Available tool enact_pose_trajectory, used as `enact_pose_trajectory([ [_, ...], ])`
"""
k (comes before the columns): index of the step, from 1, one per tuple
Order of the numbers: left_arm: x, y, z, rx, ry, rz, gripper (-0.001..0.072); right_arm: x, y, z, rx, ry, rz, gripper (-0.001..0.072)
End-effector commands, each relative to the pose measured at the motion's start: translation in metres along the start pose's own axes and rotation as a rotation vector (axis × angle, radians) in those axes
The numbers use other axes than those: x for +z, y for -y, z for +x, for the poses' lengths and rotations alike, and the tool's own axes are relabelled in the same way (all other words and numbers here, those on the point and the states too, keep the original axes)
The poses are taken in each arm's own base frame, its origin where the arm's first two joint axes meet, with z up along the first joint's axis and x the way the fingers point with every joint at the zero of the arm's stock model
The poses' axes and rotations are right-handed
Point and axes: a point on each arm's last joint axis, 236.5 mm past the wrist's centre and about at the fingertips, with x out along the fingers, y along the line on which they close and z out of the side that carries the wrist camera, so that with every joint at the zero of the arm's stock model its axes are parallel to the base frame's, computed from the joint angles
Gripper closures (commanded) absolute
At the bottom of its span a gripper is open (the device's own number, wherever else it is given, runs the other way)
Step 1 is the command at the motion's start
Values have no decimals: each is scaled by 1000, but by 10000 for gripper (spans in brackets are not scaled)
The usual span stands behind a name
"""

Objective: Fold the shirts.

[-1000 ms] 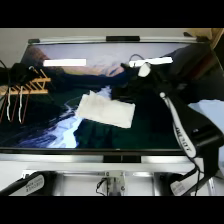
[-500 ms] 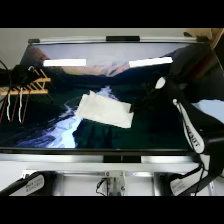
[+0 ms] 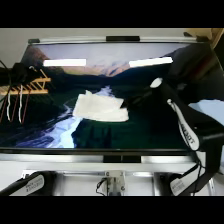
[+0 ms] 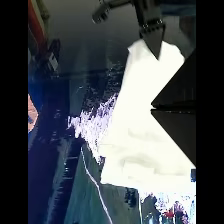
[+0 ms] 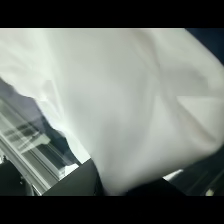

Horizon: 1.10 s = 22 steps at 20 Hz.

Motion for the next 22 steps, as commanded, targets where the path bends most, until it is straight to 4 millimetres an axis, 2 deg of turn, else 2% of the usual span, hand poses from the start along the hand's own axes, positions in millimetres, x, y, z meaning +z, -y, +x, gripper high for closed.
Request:
enact_pose_trajectory([
  [1, 0, 1, 0, -3, 1, 0, 671, 30, -39, -101, 22, 155, -119, 642],
  [3, 0, 1, 0, -3, 1, 0, 671, 31, -30, -187, -82, 280, -86, 642],
  [4, 0, 1, 0, -3, 1, 1, 671, 24, -21, -227, -145, 338, -56, 642],
  [6, 0, 1, 0, -3, 1, 7, 671, -2, 4, -305, -280, 457, 10, 643],
  [9, -1, 1, 0, -4, -2, 7, 671, -47, 49, -397, -454, 626, 144, 643],
  [11, -4, 2, 0, -10, -18, 6, 671, -80, 84, -446, -550, 720, 259, 643],
  [14, -12, 7, 1, -24, -48, 10, 671, -124, 130, -494, -604, 818, 421, 643],
  [16, -16, 15, 5, -37, -63, 23, 671, -152, 150, -514, -636, 855, 508, 643],
  [20, -26, 34, 15, -70, -97, 56, 671, -217, 178, -530, -693, 838, 689, 643],
  [22, -30, 41, 18, -83, -109, 68, 671, -248, 188, -532, -711, 823, 803, 642],
])
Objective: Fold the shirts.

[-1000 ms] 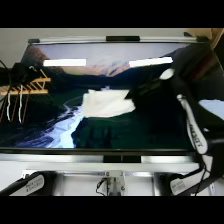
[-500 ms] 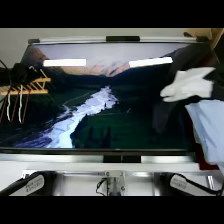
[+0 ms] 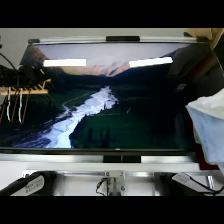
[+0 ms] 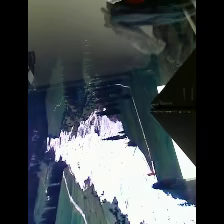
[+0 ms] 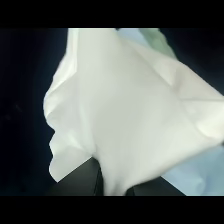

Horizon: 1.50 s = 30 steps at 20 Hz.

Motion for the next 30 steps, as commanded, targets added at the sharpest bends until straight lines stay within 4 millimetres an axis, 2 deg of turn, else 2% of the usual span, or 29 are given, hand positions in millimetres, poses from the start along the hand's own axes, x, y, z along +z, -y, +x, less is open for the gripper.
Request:
enact_pose_trajectory([
  [1, -6, 13, 8, -22, -23, 23, 671, -26, 66, -16, -161, -67, 151, 642],
  [2, -7, 15, 9, -25, -25, 30, 671, -41, 81, -14, -212, -122, 184, 642],
  [4, -7, 16, 10, -26, -26, 39, 671, -73, 94, 3, -241, -232, 238, 642],
  [8, -6, 15, 10, -26, -23, 39, 671, -152, 95, 54, -183, -480, 321, 642],
  [9, -6, 15, 10, -25, -21, 39, 671, -165, 95, 63, -175, -513, 333, 611],
  [10, -5, 15, 10, -25, -19, 38, 671, -169, 98, 70, -172, -514, 327, 397],
  [11, -5, 15, 10, -25, -19, 38, 671, -167, 99, 72, -168, -504, 302, 102],
  [12, -5, 15, 10, -25, -20, 38, 671, -162, 99, 69, -169, -489, 281, 71],
  [14, -5, 15, 10, -25, -19, 38, 671, -139, 101, 56, -195, -420, 270, 71],
  [15, -5, 15, 10, -25, -19, 35, 672, -118, 102, 43, -220, -353, 265, 71],
  [16, -5, 16, 10, -25, -19, 37, 672, -91, 98, 31, -224, -261, 246, 72],
  [17, -4, 16, 10, -25, -19, 40, 673, -53, 84, 17, -206, -131, 198, 71],
  [18, -4, 15, 10, -8, -24, 57, 674, -12, 62, 2, -168, 12, 127, 72],
  [19, -5, 8, 10, 59, -44, 67, 674, 32, 28, -17, -117, 176, 31, 73],
  [20, -6, -6, 8, 171, -74, 85, 674, 64, -10, -35, -63, 306, -47, 73],
  [21, -6, -19, 5, 291, -107, 117, 674, 84, -56, -47, 6, 396, -131, 73],
  [22, -7, -31, 1, 411, -144, 144, 674, 87, -99, -48, 69, 419, -206, 73],
  [23, -10, -42, -5, 535, -191, 171, 674, 73, -141, -38, 125, 379, -279, 74],
  [24, -16, -50, -9, 640, -248, 190, 673, 48, -173, -19, 153, 282, -348, 74],
  [25, -29, -56, -9, 714, -326, 213, 671, 11, -193, 9, 130, 135, -414, 74],
  [26, -46, -55, -2, 730, -412, 231, 596, -28, -201, 35, 93, -23, -459, 73],
  [28, -87, -53, 5, 726, -580, 222, 11, -105, -213, 70, 96, -313, -547, 73],
  [30, -125, -58, 7, 728, -668, 225, -3, -160, -219, 88, 122, -460, -594, 74],
])
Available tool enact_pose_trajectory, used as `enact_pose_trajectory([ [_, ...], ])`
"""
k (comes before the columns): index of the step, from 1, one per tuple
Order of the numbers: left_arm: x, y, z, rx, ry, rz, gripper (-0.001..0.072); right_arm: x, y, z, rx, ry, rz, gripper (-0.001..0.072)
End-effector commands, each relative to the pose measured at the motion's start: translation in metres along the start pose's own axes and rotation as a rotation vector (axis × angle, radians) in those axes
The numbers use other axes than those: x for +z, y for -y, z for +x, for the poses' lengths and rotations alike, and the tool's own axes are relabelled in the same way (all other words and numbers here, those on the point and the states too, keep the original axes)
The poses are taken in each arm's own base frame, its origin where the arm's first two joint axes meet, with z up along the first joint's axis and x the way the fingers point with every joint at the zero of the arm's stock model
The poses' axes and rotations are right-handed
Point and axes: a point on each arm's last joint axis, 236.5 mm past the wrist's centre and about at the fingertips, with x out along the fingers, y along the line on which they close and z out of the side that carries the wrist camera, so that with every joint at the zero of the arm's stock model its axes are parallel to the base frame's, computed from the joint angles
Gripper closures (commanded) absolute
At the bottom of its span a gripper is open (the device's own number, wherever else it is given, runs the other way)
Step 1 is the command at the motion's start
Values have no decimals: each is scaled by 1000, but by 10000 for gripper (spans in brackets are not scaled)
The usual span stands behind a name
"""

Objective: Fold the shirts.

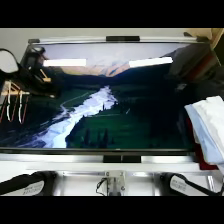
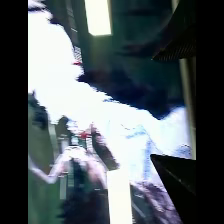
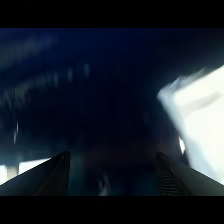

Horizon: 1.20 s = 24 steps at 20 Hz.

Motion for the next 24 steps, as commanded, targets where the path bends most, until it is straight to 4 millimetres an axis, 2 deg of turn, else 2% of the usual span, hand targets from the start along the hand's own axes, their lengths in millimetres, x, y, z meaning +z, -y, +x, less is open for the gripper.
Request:
enact_pose_trajectory([
  [1, -51, 3, 25, 88, -141, 17, -3, -76, -55, 51, 54, -286, -110, 74],
  [3, -54, 13, 37, 43, -63, -36, -2, -102, -59, 71, 52, -365, -85, 74],
  [5, -54, 14, 42, 41, -52, -50, -2, -110, -63, 81, 54, -387, -97, 74],
  [11, -41, 16, 54, 35, -23, -46, -2, -107, -67, 82, 63, -373, -104, 74],
  [24, -40, 16, 59, 37, -34, -42, -3, -107, -67, 82, 63, -373, -104, 73],
])
